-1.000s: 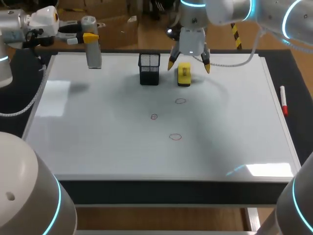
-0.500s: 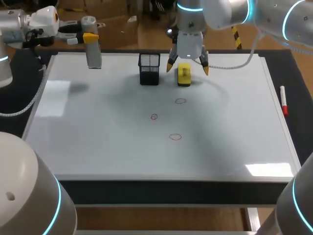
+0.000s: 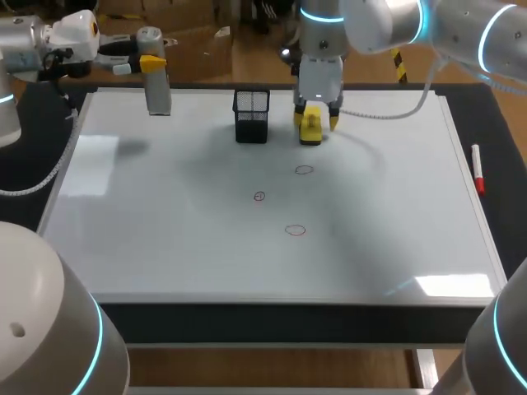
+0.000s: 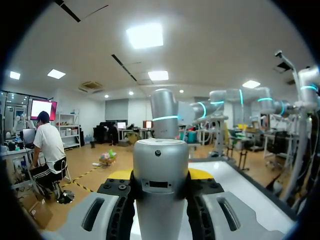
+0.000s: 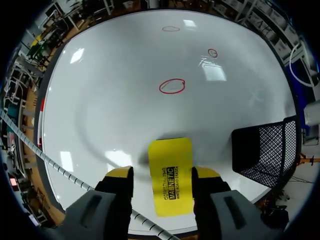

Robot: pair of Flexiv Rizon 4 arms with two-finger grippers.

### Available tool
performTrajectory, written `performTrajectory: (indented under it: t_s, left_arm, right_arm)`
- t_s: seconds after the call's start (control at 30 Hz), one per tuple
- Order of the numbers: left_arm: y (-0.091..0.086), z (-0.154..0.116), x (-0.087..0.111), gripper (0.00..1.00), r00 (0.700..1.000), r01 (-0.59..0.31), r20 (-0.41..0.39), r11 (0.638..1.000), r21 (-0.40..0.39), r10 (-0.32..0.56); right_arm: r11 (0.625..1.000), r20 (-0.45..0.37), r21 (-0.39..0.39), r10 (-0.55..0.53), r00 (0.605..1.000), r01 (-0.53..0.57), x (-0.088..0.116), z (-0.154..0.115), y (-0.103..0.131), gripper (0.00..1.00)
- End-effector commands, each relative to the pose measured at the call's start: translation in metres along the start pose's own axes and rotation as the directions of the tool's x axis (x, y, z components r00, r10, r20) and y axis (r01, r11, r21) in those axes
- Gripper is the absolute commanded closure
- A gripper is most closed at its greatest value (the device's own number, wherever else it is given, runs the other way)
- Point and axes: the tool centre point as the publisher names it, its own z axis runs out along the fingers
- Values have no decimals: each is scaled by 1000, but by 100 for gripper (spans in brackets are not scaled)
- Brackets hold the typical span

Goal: Pick up the inspection probe, press it on each red-marked spot on the whiteboard one by one, put down the probe, pick up the eraser, and wipe off all the red marks.

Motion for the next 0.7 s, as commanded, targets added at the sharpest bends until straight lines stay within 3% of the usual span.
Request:
performTrajectory:
  t_s: [0.03, 0.23, 0.4, 0.7]
  left_arm:
    - [-2, 0, 0, 100, 1000, 1, -2, 1000, -1, -1]
    - [-2, 0, 0, 100, 1000, 1, -2, 1000, -1, -1]
    - [-2, 0, 0, 100, 1000, 1, -2, 1000, -1, -1]
    - [-2, 0, 0, 100, 1000, 1, -2, 1000, -1, -1]
  right_arm:
    - [1000, -2, 8, 1, 1000, -1, 3, -3, 2, 100]
    - [999, -10, 33, 34, 999, -34, 8, -14, 6, 100]
    - [987, -14, 71, 145, 989, -144, 20, -31, 12, 100]
    - [917, 21, 115, 382, 924, -382, 50, -55, 37, 100]
